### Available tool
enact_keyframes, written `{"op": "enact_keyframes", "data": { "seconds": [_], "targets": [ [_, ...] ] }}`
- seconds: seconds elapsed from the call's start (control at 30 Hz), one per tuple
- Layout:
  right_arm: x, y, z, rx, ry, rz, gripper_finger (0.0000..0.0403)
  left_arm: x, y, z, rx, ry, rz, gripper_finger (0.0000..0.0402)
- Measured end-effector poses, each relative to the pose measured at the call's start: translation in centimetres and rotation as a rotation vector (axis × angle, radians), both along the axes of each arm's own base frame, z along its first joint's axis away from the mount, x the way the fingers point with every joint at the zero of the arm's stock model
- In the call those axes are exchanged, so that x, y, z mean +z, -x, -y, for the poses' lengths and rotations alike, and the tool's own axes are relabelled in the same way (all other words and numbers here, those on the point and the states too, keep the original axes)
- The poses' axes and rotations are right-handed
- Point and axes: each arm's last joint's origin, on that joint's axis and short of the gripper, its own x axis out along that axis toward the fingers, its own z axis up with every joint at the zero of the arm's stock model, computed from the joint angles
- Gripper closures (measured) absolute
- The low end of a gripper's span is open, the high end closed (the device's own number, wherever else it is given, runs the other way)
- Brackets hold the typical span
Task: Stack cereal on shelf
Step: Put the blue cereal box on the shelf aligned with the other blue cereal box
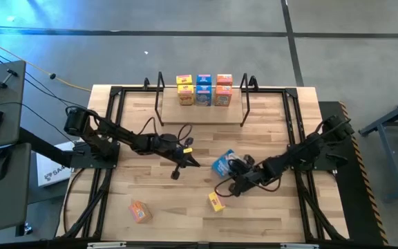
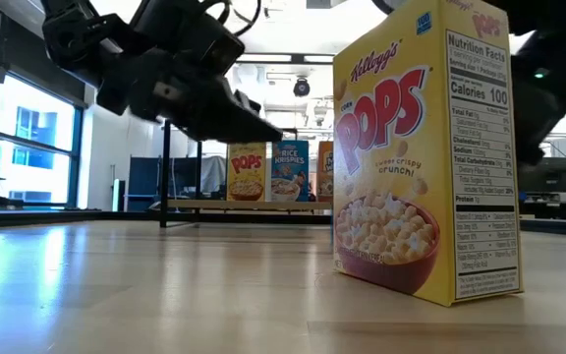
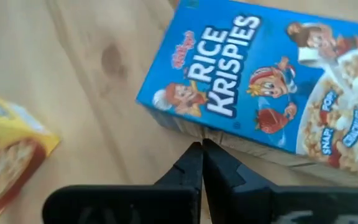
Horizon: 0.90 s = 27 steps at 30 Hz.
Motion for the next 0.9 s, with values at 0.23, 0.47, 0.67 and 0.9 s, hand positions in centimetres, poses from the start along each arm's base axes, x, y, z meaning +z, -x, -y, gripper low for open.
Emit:
{"op": "enact_keyframes", "data": {
  "seconds": [0.23, 0.47, 0.67, 0.9],
  "targets": [
    [0.2, -0.7, 1.1, 0.047, 0.072, 0.006, 0.0403, 0.7, -0.6, -1.1, 0.080, 0.120, -0.005, 0.0401],
    [0.2, -1.1, 2.1, 0.037, 0.079, -0.001, 0.0403, 0.5, -0.4, -1.8, 0.087, 0.075, -0.031, 0.0401],
    [0.9, -1.0, 0.3, 0.046, 0.078, 0.043, 0.0403, 0.0, -0.2, -1.9, 0.072, 0.025, -0.076, 0.0401],
    [1.7, -0.6, -1.5, 0.041, 0.152, 0.099, 0.0403, -0.8, 1.1, -1.6, 0.046, 0.052, -0.006, 0.0401]
  ]
}}
